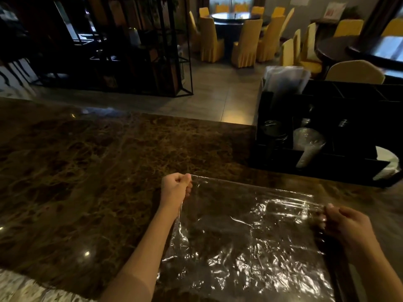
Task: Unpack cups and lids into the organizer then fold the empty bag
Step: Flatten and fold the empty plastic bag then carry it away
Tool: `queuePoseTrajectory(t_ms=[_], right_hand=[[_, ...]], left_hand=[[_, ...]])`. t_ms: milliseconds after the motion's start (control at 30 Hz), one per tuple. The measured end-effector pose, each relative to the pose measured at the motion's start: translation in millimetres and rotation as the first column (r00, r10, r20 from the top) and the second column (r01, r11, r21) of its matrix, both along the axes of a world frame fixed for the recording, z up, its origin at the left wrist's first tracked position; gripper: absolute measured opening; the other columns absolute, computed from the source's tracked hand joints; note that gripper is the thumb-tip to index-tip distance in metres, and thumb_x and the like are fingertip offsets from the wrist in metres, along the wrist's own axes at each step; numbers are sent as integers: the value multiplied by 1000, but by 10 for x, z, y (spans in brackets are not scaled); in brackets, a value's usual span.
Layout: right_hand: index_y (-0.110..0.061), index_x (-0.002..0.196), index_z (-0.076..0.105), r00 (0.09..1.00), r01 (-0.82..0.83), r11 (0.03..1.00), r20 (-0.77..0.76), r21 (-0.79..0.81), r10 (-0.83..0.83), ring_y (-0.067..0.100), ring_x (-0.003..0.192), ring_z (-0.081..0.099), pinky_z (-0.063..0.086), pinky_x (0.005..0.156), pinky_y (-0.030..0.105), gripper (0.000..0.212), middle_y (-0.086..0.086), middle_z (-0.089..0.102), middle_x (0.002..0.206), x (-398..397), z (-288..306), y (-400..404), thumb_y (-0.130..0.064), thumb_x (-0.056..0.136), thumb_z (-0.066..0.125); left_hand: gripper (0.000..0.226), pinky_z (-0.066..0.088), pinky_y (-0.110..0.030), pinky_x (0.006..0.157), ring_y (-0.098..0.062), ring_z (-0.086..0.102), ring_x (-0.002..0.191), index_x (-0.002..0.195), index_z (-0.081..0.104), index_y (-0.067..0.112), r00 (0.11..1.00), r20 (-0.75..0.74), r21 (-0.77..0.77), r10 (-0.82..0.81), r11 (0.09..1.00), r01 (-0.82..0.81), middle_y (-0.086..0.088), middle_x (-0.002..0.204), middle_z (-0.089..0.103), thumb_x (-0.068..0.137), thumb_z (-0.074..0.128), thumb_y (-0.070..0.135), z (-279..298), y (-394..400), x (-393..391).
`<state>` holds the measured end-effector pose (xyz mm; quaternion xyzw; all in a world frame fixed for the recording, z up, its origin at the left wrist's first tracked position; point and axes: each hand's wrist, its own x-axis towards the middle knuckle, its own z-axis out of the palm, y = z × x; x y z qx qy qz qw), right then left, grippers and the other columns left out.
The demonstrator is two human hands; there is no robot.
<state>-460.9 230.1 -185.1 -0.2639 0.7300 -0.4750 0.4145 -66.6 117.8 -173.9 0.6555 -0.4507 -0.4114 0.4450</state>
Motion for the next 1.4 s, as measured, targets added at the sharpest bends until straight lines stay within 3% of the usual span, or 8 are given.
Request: queuePoseTrajectory(t_ms=[300,433,633,833,967,1133,1233,1400], right_hand=[[-2,89,65,984,159,987,-72,-19,-160,12,39,58,47,36,24,23,7,65,55,18,254,-43,-18,101,54],[2,88,66,937,123,992,-329,3,-115,32,66,64,51,59,37,27,19,65,73,-60,264,-44,-21,100,57],[-10,100,65,562,-264,956,-826,-127,45,32,83,61,52,70,43,16,12,64,92,633,528,73,-4,86,69],[-20,148,44,-177,-899,295,-883,325,435,21,147,34,31,118,48,60,2,45,155,1941,5,557,-56,102,34],[-14,154,36,-443,-802,227,-805,553,395,21,149,26,26,117,40,80,5,34,161,1890,-162,756,-69,98,23],[-22,160,13,-156,-920,194,-774,340,613,6,153,0,-5,124,33,67,-3,13,167,1888,-80,726,-58,104,24],[-13,154,32,56,-854,470,-857,225,513,19,150,25,24,121,44,55,6,35,160,1978,-32,596,-25,102,45],[-11,155,29,-74,-725,532,-818,436,570,27,152,14,15,123,51,64,9,23,164,2066,-120,581,-50,103,27]], left_hand=[[15,58,-30,68,-19,70,71,87,74,2,931,-83,237,-355,901,364,-13,79,76,92,69,16,17,81,26],[17,57,-25,58,-18,72,65,83,71,2,960,-33,201,-277,939,277,-11,72,75,95,65,13,-22,156,-66],[17,60,-29,60,-18,71,61,86,67,-1,975,-134,173,-178,964,200,-19,74,75,96,62,11,-106,236,-350],[18,60,-29,56,-20,70,55,87,66,-3,969,-36,165,-243,955,246,-14,69,75,97,61,11,-79,202,-442],[20,61,-28,55,-18,71,54,86,67,-3,963,78,152,-256,958,243,-11,66,74,97,61,13,-49,129,-441],[22,61,-32,70,-15,69,82,111,65,9,846,523,-52,-109,986,158,-5,98,71,90,70,16,-65,211,-548],[37,53,-35,91,-23,57,113,123,61,12,663,748,-272,-16,904,329,-7,123,60,88,69,13,-156,385,-611],[48,28,-41,118,-21,30,147,148,41,14,349,910,-9,-224,831,556,-7,157,39,104,39,32,-456,518,-580]])
